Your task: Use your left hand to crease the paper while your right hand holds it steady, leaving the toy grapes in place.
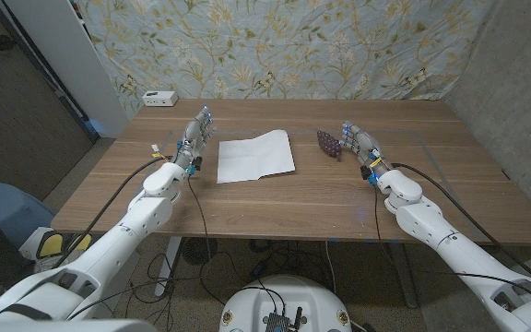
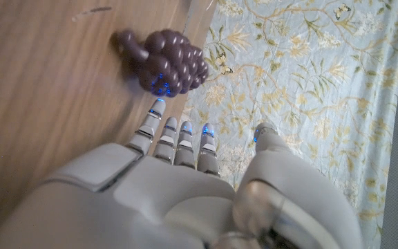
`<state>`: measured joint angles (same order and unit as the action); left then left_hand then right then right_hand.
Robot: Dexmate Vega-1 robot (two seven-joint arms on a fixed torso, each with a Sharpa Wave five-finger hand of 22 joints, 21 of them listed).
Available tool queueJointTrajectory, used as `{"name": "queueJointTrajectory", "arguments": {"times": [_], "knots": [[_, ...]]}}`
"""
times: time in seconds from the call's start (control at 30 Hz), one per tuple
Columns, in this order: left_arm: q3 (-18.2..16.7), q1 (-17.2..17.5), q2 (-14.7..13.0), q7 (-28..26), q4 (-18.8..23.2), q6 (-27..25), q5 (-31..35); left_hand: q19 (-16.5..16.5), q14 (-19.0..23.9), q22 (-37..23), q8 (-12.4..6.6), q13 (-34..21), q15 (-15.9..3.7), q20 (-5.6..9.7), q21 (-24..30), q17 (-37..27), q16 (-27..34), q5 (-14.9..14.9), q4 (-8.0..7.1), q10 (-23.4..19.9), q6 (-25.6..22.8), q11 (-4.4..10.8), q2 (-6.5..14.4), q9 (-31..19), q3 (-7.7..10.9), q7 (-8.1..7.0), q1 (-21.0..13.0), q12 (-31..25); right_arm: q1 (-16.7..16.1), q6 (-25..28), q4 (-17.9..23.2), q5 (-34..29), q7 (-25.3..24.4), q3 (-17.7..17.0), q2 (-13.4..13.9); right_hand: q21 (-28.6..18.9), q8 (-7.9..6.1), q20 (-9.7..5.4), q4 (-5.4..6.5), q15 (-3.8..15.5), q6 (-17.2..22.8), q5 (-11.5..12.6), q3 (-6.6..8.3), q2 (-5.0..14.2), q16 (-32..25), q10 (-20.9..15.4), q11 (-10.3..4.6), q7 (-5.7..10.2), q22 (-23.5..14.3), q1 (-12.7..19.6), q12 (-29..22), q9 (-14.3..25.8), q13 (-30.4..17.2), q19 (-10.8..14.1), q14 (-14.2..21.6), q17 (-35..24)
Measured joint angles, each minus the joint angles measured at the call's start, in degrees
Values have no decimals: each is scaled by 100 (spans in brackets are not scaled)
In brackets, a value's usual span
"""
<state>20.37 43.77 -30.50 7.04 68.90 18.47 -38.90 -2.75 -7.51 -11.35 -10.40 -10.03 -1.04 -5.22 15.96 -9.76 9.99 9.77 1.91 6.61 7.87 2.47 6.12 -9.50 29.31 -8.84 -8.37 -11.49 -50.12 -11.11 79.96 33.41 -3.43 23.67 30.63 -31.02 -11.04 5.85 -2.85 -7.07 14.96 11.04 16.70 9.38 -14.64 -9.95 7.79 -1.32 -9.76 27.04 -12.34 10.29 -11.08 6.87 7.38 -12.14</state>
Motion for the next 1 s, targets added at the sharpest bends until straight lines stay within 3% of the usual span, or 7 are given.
{"name": "queueJointTrajectory", "arguments": {"times": [0.1, 0.27, 0.6, 1.0], "knots": [[44, -167, -66, 237, -285, 22, 108, 0, 0, 0, 0, 0, 0, 0, 0, 0, 0, 0, 0, 0, 0, 0, 0, 0, 0, 0, 0, 0, 9, 330, 336, -205, -215, 91, 101, -3, 0, 0, -17, 0, 0, 0, 17, 14, 0, 0, 0, 0, 0, 14, 0, 0, 0, 0, 0, 0], [164, -398, -141, 387, -551, 46, 380, 0, 0, 0, -22, 0, 0, 0, 0, 0, 0, 0, 0, -4, -66, -4, 0, 0, 0, 4, 0, 0, 169, 619, 564, -503, -367, 229, 207, -3, 0, -23, -28, 0, 0, 0, 28, 25, 0, 0, 0, 0, 0, 25, 0, 0, 0, 22, 0, 0], [379, -635, -147, 243, -628, -4, 786, 0, 1, 1, -22, 0, 0, 0, 0, 1, 22, 0, 14, -58, -127, -57, 0, -25, 14, 21, 0, 0, 522, 679, 386, -1001, -416, 403, 272, 30, 0, -115, -61, 88, 40, 22, 148, 105, -22, -92, -52, 41, 1, 105, 0, 0, 1, 70, 88, 1], [552, -712, -177, 99, -459, -80, 994, 21, 23, 1, -43, 1, 21, 22, 0, 1, 22, 0, 32, -149, -269, -61, 30, -9, 32, 83, -30, -40, 616, 896, 367, -1493, -633, 453, 347, 51, -22, -207, -38, 189, 163, 66, 283, 194, -44, -194, -113, 81, 1, 194, 0, -1, 1, 162, 143, -26]]}}
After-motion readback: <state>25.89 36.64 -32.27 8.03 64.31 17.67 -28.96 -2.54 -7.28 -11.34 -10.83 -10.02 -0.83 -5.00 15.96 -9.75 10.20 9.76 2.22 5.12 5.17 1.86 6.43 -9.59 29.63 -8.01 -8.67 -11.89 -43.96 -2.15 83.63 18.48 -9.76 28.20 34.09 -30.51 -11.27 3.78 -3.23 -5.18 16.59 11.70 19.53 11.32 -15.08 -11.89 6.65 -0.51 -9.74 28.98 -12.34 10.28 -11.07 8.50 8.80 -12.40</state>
